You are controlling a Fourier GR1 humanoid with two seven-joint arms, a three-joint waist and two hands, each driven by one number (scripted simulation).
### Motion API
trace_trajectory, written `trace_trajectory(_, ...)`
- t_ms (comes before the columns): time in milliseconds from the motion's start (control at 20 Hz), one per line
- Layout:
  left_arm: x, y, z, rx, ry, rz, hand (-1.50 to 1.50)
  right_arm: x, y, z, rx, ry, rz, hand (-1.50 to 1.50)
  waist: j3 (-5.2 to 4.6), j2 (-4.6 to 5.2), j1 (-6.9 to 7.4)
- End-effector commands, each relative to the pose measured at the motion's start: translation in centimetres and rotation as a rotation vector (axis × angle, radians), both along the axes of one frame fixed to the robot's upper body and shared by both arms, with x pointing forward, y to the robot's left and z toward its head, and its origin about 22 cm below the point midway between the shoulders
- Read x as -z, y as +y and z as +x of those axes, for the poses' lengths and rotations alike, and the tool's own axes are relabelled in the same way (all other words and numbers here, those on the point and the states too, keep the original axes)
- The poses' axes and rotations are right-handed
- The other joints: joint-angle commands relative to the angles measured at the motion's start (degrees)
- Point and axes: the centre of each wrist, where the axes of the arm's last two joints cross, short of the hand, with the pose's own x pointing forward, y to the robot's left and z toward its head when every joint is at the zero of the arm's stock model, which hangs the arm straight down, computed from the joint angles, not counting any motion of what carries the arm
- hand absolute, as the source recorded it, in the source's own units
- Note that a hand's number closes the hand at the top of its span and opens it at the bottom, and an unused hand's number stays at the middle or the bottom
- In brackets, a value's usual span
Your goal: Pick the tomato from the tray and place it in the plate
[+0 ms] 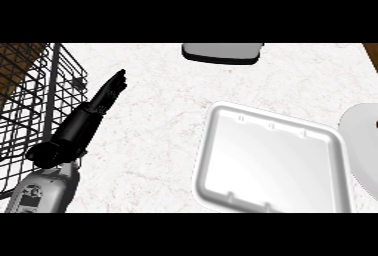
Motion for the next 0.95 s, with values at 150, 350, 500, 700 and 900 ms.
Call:
trace_trajectory(150, 0.0, 1.1, 0.2, -0.02, 0.002, 0.01, 0.0, 2.2, 2.9, 2.3, 0.021, -0.341, -0.069, -1.5, -0.34, -0.22, 0.0)
trace_trajectory(350, -0.4, 0.8, 0.2, -0.014, -0.005, 0.019, 0.0, 3.0, 4.5, 3.5, 0.007, -0.36, -0.033, -1.5, -0.36, -0.32, 0.15)
trace_trajectory(500, 0.2, 0.7, -0.1, -0.014, 0.001, 0.023, 0.0, 4.1, 5.6, 4.0, -0.01, -0.348, -0.01, -1.5, -0.44, -0.37, -0.16)
trace_trajectory(700, 0.2, 0.6, 0.0, -0.02, -0.005, 0.031, 0.0, 5.3, 7.4, 5.0, -0.039, -0.342, 0.024, -1.5, -0.47, -0.44, -0.65)
trace_trajectory(900, -0.2, 0.7, 0.0, -0.029, -0.001, 0.016, 0.0, 5.4, 8.7, 6.0, -0.064, -0.351, 0.044, -1.5, -0.35, -0.67, -1.1)
